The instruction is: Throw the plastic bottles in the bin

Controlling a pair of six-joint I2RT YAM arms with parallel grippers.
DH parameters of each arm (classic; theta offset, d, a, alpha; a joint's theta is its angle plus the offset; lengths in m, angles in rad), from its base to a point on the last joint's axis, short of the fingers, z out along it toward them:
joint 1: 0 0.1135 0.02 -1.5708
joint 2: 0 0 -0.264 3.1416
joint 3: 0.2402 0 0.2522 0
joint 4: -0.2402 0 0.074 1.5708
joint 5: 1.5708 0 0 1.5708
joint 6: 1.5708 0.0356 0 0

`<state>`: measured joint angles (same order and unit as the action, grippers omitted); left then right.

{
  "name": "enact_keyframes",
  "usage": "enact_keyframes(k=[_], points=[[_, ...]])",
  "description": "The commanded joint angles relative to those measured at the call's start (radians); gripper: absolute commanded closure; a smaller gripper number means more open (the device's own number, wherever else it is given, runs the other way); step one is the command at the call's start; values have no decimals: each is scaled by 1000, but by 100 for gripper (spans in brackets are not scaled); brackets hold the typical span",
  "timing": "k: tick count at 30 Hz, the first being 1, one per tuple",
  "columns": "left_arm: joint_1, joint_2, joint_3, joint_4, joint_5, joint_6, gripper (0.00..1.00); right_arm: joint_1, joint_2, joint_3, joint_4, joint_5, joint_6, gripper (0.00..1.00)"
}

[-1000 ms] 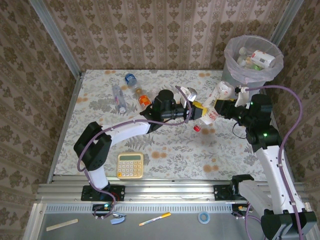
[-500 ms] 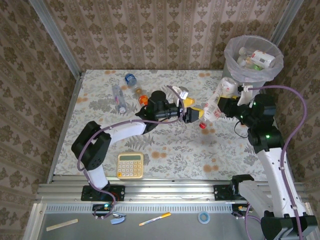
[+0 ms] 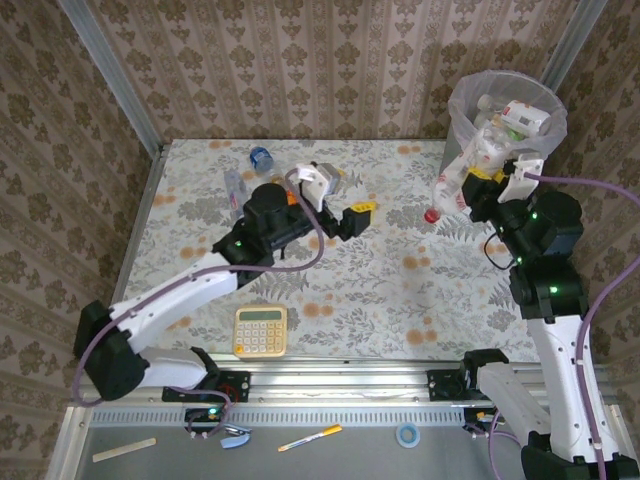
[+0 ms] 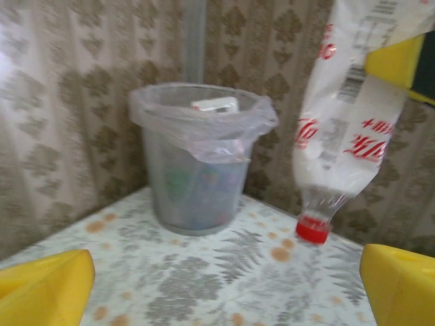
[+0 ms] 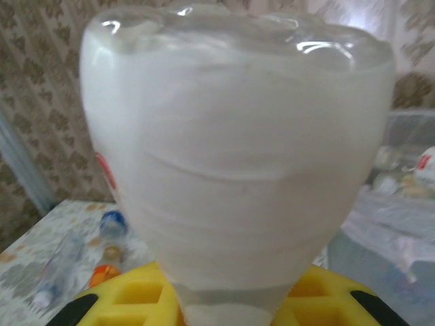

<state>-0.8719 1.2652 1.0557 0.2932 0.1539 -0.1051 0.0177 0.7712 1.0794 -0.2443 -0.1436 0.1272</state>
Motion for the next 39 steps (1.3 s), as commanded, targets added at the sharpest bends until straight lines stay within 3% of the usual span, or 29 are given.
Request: enact_keyframes(k=[1, 12, 18, 28, 32, 33, 35, 37, 39], points=[[-2, -72, -50, -99, -155, 91, 0, 5, -11, 44, 135, 132, -55, 75], [11, -230, -170, -150, -237, 76, 0, 7, 82, 116, 583, 297, -258, 81], [19, -233, -220, -127, -241, 37, 0, 5, 131, 109, 912, 271, -376, 80], [39, -221, -251, -85, -231, 13, 0, 4, 226, 214, 952, 280, -507, 81], [48, -212, -251, -84, -217, 5, 0, -7, 352, 392, 677, 442, -516, 82], [51, -209, -248, -84, -213, 2, 0, -21, 424, 504, 526, 479, -492, 77], [55, -204, -243, -83, -205, 1, 0, -65, 566, 744, 164, 434, -416, 65], [56, -196, -236, -84, -200, 1, 0, -71, 699, 891, -19, 430, -382, 50], [57, -191, -231, -86, -193, -3, 0, -70, 797, 1053, -209, 458, -351, 44]])
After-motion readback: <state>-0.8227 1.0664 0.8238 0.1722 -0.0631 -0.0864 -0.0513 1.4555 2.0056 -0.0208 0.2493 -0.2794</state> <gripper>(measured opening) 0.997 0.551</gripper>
